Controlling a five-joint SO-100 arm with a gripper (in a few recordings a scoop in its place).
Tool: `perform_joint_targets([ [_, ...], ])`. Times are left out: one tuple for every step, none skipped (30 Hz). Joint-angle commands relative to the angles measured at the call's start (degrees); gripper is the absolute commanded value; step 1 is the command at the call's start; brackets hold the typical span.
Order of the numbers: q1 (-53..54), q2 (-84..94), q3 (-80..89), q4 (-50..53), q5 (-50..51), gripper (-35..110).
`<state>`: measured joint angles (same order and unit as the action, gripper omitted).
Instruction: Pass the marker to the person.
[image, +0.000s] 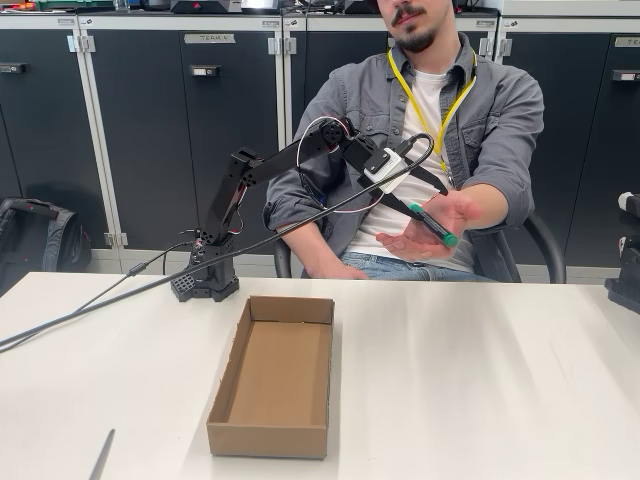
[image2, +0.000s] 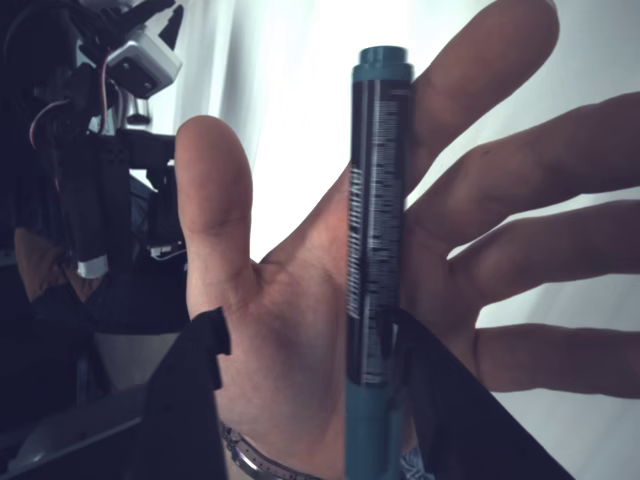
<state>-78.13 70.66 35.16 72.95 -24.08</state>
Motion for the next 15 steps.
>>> perform_joint_targets([
  [0.1, 1.9, -2.5, -0.4, 0.1, 39],
  [0.1, 2.0, -2.5, -0.5, 0.1, 39],
  [0.1, 2.1, -2.5, -0.6, 0.0, 39],
  [0.2, 2.1, -2.5, -0.7, -0.1, 39],
  [0.2, 2.2, -2.5, -0.7, -0.1, 39],
  [0.2, 2.2, -2.5, -0.7, -0.2, 39],
  [0.3, 2.2, -2.6, -0.7, -0.2, 39],
  [0.3, 2.2, -2.6, -0.7, -0.2, 39],
  [0.3, 2.3, -2.6, -0.7, -0.4, 39],
  [0.3, 2.3, -2.6, -0.7, -0.4, 39],
  [0.4, 2.3, -2.7, -0.6, -0.4, 39],
  [0.4, 2.3, -2.8, -0.5, -0.4, 39],
  [0.4, 2.3, -2.8, -0.4, -0.4, 39],
  [0.4, 2.3, -2.9, -0.4, -0.3, 39],
  [0.5, 2.3, -2.9, -0.4, -0.2, 39],
])
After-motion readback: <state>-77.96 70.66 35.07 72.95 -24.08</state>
